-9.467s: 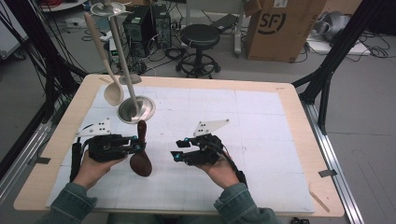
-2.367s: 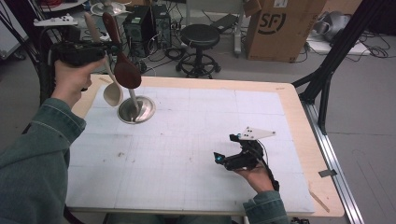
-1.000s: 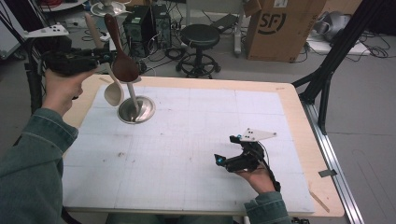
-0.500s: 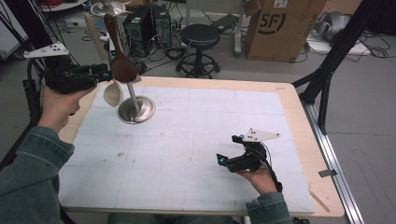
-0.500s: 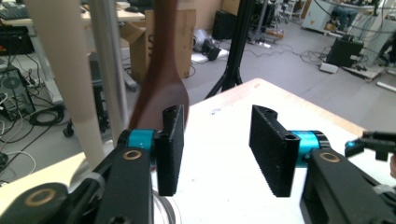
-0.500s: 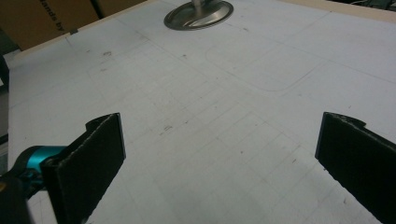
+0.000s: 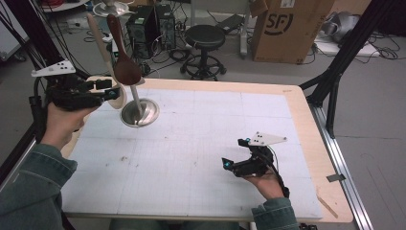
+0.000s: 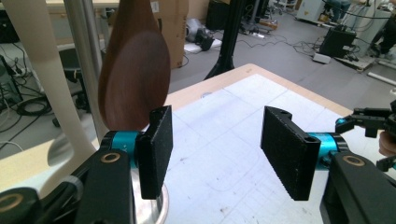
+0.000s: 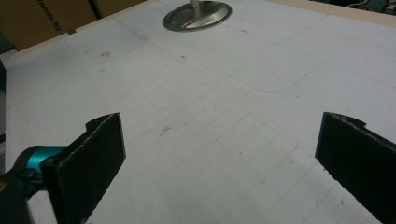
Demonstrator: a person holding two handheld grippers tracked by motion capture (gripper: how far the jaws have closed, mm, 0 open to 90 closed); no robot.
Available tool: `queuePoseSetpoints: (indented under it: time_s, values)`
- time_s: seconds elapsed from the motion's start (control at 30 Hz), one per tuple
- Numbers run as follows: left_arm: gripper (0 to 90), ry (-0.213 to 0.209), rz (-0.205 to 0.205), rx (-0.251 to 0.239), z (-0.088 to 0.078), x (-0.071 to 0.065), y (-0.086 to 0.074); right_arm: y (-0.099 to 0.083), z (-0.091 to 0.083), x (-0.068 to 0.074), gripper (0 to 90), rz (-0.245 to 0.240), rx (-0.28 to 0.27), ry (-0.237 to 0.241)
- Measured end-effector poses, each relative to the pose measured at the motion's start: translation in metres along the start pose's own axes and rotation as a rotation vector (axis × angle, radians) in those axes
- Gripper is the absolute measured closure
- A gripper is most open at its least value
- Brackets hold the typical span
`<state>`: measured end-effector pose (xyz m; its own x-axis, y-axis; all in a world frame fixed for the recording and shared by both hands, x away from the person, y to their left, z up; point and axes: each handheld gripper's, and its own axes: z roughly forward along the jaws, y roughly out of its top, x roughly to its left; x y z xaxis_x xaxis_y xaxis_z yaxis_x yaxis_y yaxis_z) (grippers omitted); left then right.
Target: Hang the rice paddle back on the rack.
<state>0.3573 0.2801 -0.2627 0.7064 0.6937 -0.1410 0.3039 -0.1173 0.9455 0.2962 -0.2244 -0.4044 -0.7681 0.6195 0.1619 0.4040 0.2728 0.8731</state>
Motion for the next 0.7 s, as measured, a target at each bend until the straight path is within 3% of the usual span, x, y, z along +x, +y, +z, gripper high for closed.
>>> queuePoseSetpoints:
  time_s: [0.7]
  values:
    - [28.2,0.0,-0.043,0.02,0.002,-0.002,-0.029,0.0,-0.002,0.001,0.4,-0.012,-0.002,-0.018]
